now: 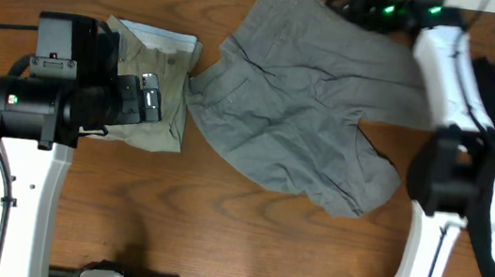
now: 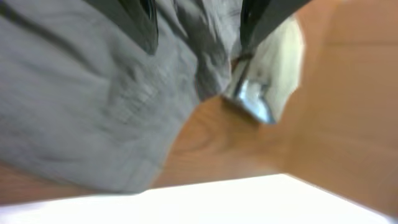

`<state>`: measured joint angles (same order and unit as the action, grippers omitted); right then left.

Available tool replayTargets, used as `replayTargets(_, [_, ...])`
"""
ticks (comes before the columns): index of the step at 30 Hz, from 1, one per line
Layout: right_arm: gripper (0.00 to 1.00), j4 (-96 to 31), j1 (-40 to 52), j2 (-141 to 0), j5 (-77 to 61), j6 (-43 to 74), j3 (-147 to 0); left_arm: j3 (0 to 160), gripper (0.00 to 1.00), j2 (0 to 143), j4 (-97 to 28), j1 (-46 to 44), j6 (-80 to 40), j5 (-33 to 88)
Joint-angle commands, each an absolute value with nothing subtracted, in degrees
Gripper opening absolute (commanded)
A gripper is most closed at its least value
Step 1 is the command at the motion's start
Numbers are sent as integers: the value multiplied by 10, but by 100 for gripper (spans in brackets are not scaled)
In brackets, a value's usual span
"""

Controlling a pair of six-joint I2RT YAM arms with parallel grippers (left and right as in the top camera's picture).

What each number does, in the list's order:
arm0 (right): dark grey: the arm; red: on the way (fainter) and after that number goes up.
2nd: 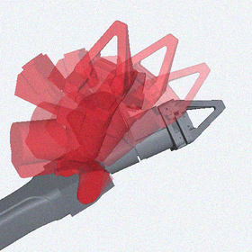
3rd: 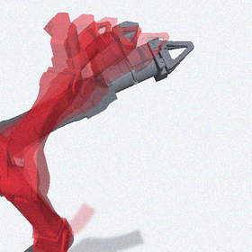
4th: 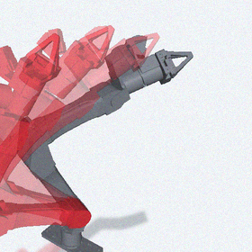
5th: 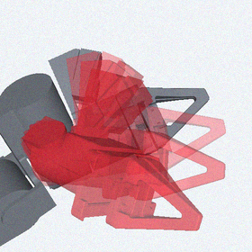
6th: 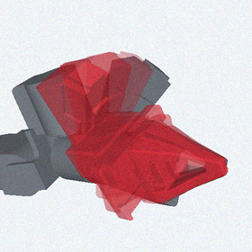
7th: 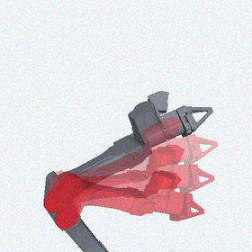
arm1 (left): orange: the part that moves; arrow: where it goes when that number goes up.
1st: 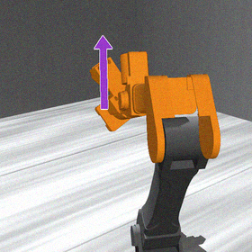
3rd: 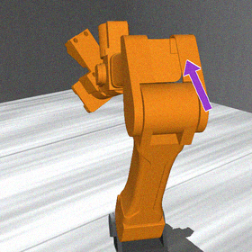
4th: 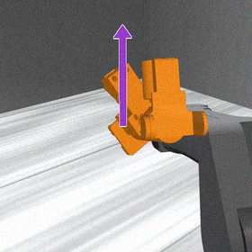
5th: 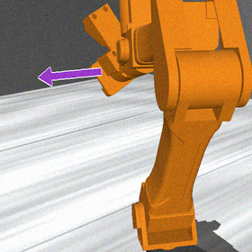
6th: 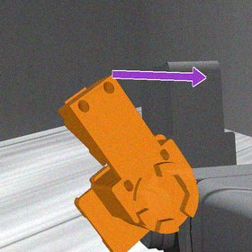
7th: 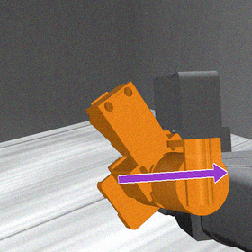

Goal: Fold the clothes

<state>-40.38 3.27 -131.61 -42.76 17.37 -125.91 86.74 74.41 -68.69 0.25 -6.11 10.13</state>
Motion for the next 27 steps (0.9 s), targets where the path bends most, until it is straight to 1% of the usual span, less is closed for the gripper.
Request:
replayTargets(1, [43,-487,38,-1191,-195,74,-1275,876,98,729,-687,0,-56,100])
replayTargets(3, [46,-566,40,-1139,-119,74,-1275,876,98,721,-688,0,-56,100])
replayTargets(7, [55,-722,37,-1074,-60,87,-1275,876,98,695,-688,0,-56,100])
replayTargets(12, [57,-878,37,-1066,-58,102,-1262,876,98,662,-691,0,-56,100])
replayTargets(15, [57,-904,47,-1066,-61,103,-1213,876,98,655,-694,0,-56,100])
replayTargets(20, [60,-894,93,-1066,-63,107,-1084,876,98,658,-704,0,-56,100])
replayTargets(27, [63,-830,166,-1066,-58,147,-911,876,98,659,-705,0,-56,100])
